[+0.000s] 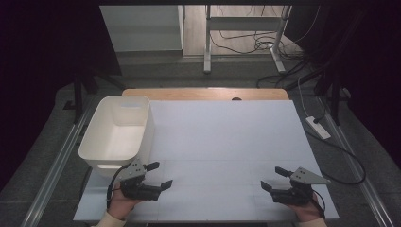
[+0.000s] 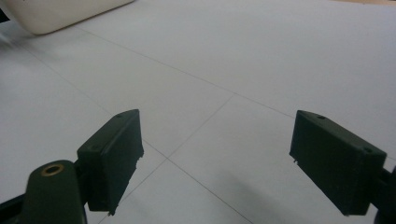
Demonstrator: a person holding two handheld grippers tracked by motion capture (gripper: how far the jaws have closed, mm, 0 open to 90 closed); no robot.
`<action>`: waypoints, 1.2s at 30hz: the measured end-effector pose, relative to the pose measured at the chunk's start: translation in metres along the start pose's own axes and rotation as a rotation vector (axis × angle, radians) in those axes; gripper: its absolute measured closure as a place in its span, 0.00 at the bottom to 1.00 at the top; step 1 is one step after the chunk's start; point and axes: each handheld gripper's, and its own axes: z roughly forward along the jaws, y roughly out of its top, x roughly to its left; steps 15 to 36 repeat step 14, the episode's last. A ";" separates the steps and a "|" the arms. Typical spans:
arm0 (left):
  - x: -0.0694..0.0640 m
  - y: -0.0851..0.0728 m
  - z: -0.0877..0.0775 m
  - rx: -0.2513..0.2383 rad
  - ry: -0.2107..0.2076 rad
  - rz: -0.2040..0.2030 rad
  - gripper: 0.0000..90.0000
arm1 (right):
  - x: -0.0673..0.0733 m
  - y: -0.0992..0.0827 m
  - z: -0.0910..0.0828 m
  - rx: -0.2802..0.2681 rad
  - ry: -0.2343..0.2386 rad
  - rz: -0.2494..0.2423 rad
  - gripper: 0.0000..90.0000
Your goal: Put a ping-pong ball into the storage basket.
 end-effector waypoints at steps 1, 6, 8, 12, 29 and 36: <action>0.000 0.000 0.000 -0.001 -0.001 -0.001 0.17 | 0.000 0.000 0.000 -0.001 0.001 -0.001 0.19; -0.001 0.001 0.000 -0.002 -0.002 0.002 0.17 | 0.000 0.000 0.000 0.001 0.002 0.000 0.19; -0.002 0.001 0.001 0.000 -0.004 0.003 0.17 | 0.000 0.000 -0.001 0.001 0.002 0.000 0.19; -0.002 0.001 0.002 0.003 -0.006 0.002 0.17 | 0.000 0.000 -0.001 0.001 0.004 0.000 0.19; -0.002 0.001 0.002 0.004 -0.007 0.002 0.17 | 0.000 0.000 -0.001 -0.003 0.007 -0.003 0.19; -0.002 0.001 0.002 0.004 -0.007 0.002 0.17 | 0.000 0.000 -0.001 -0.003 0.007 -0.003 0.19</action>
